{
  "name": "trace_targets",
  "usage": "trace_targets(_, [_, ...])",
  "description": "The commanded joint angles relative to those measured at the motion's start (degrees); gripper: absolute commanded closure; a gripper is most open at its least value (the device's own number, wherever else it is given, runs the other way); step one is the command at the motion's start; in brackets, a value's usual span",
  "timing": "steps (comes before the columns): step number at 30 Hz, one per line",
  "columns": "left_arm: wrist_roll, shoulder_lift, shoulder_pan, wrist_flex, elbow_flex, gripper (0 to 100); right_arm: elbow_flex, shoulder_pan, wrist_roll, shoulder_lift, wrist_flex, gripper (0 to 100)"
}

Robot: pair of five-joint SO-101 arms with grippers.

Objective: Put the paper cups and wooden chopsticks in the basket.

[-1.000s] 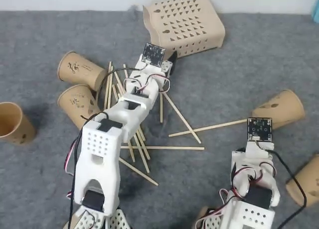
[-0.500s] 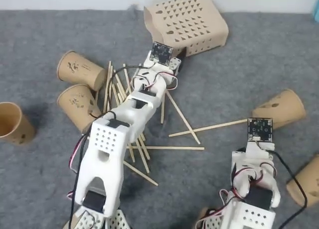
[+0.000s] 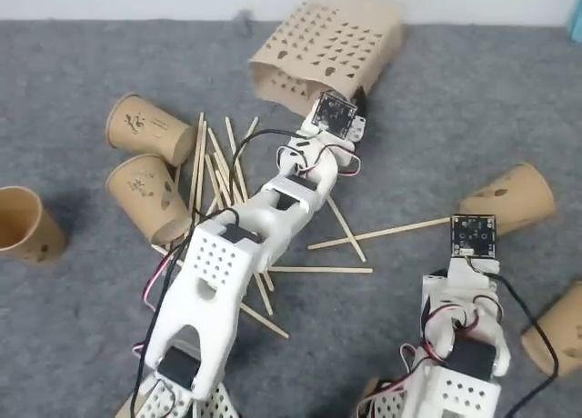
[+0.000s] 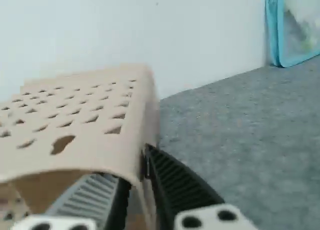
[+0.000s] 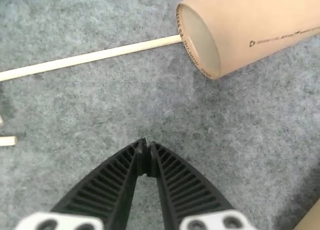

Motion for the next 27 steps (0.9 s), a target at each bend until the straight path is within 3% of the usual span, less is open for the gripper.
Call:
trace_targets(1, [0.4,-6.2,1.0,-0.7,-0.4,99,-1.1,0.7,0.5,-0.6,0.4,99.1])
trace_targets(4, [0.7,-12.4,1.8,1.8,4.4,99,-1.1,0.7,0.5,-0.6,0.4,99.1])
trace_targets(12, [11.2,-33.1,7.8,10.6,21.3,99,-1.1,0.7,0.5,-0.6,0.4,99.1])
trace_targets(18, [11.2,-43.4,9.4,19.7,25.3,99,-1.1,0.7,0.5,-0.6,0.4,99.1])
trace_targets(22, [8.5,-49.1,8.8,31.8,24.0,99,-1.1,0.7,0.5,-0.6,0.4,99.1])
trace_targets(27, [5.7,-54.9,9.0,58.5,15.8,99,-1.1,0.7,0.5,-0.6,0.4,99.1])
